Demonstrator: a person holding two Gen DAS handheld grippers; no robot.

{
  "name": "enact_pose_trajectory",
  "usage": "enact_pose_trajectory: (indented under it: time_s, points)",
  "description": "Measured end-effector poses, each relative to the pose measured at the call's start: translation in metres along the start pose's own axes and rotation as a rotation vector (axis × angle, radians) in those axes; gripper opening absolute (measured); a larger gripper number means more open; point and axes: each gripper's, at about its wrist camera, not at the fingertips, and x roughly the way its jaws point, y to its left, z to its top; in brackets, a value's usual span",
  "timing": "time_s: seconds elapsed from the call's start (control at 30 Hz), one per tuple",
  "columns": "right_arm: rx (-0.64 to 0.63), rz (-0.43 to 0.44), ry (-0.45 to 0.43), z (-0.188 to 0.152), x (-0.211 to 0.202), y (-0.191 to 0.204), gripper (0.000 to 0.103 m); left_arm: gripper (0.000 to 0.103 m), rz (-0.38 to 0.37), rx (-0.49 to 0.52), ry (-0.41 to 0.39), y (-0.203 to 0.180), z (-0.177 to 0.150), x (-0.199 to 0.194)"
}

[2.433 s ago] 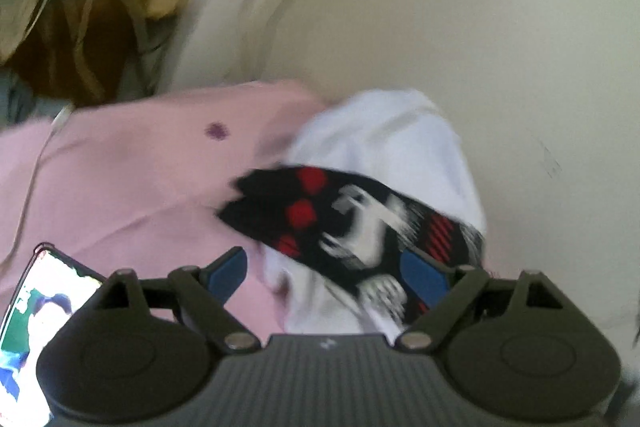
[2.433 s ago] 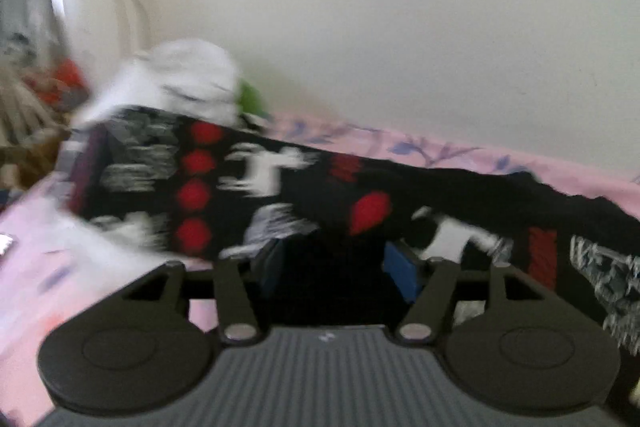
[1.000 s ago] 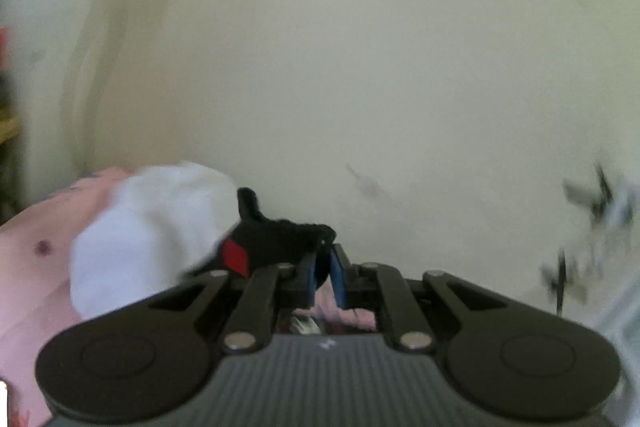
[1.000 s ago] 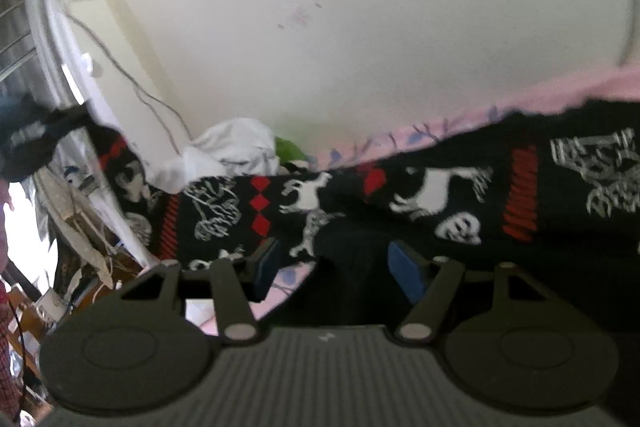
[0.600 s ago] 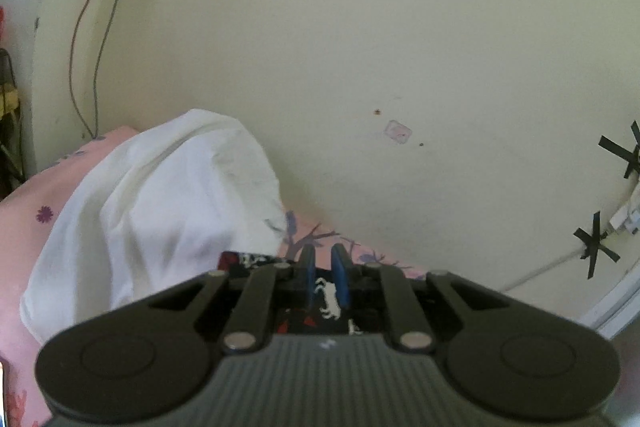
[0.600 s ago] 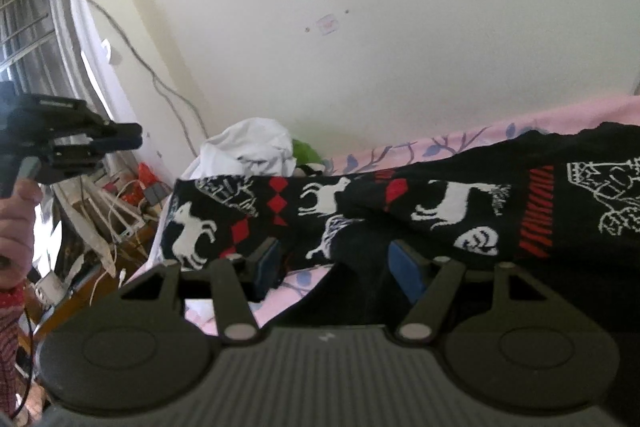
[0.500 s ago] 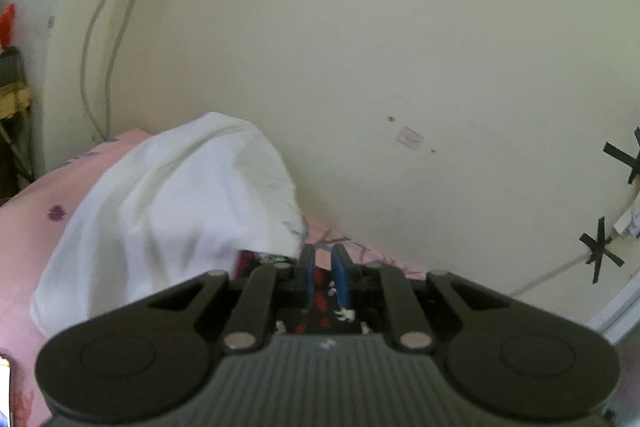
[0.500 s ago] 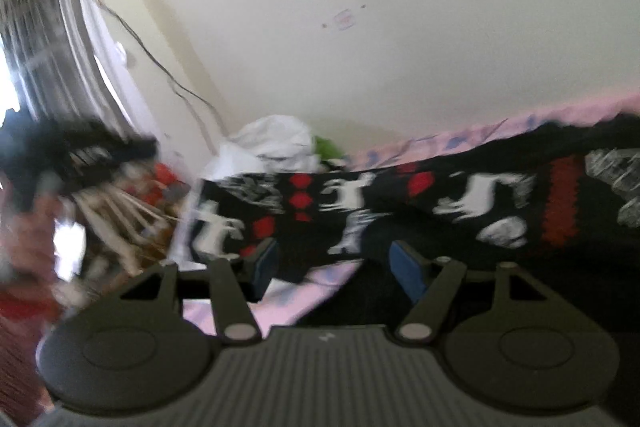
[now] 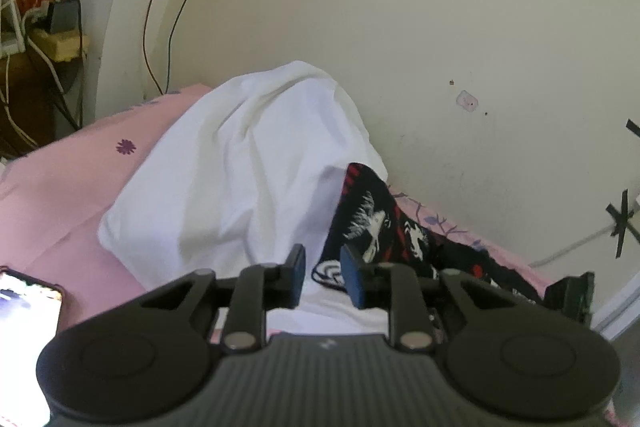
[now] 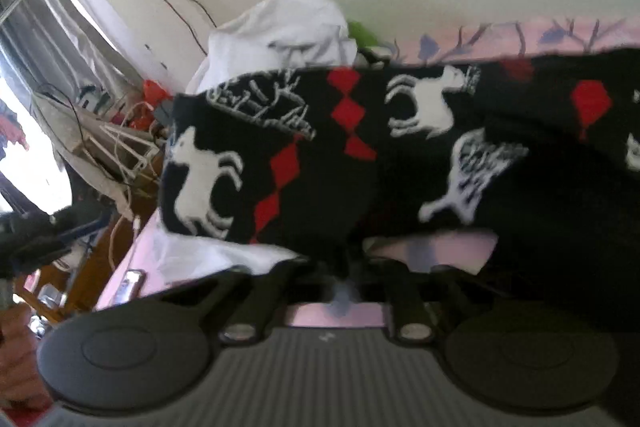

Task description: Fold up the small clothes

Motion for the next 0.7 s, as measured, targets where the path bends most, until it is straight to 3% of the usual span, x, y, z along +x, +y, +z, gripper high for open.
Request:
enact_pose_trajectory:
  time_s: [0.1, 0.17, 0.23, 0.3, 0.4, 0.53, 0.7]
  points:
    - [-0.044, 0.03, -0.098, 0.01, -0.051, 0.002, 0.006, 0.022, -0.014, 0.013, 0.002, -0.006, 0.002, -0.006]
    - [-0.063, 0.005, -0.198, 0.026, -0.1, -0.003, 0.005, 0.023, -0.035, 0.024, 0.001, -0.016, 0.006, -0.002]
    - [-0.083, -0.1, -0.332, 0.043, -0.163, -0.019, 0.005, 0.023, -0.063, 0.047, 0.002, -0.029, 0.01, 0.006]
    - [-0.085, -0.264, -0.469, 0.054, -0.231, -0.044, 0.005, 0.023, -0.096, 0.082, 0.009, -0.049, 0.013, 0.016]
    - [-0.034, -0.476, -0.607, 0.042, -0.312, -0.082, 0.005, 0.029, -0.144, 0.149, 0.028, -0.087, 0.015, 0.041]
    - [0.081, -0.543, -0.635, -0.009, -0.365, -0.123, 0.005, 0.032, -0.204, 0.205, 0.122, -0.136, 0.013, 0.097]
    - [0.193, -0.565, -0.598, -0.062, -0.36, -0.157, 0.005, 0.046, -0.204, 0.29, 0.24, -0.195, -0.008, 0.172]
